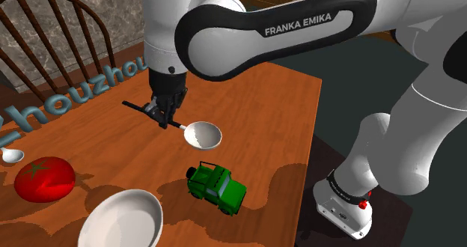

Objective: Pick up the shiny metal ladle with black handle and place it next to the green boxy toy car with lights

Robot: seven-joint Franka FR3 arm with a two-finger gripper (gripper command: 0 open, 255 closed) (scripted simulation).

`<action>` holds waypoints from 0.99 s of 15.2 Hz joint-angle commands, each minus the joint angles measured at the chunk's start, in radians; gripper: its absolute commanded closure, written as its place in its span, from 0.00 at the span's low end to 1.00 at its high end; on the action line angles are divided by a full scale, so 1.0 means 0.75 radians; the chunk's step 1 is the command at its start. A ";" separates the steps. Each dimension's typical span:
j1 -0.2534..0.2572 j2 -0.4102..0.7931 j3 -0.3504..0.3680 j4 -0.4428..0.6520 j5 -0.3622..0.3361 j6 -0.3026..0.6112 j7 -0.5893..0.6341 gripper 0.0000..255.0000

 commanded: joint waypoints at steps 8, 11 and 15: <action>0.008 0.049 0.004 -0.100 -0.013 0.149 0.015 1.00; 0.009 0.066 0.003 -0.134 -0.017 0.199 0.016 1.00; 0.011 0.092 0.002 -0.175 -0.023 0.265 0.018 1.00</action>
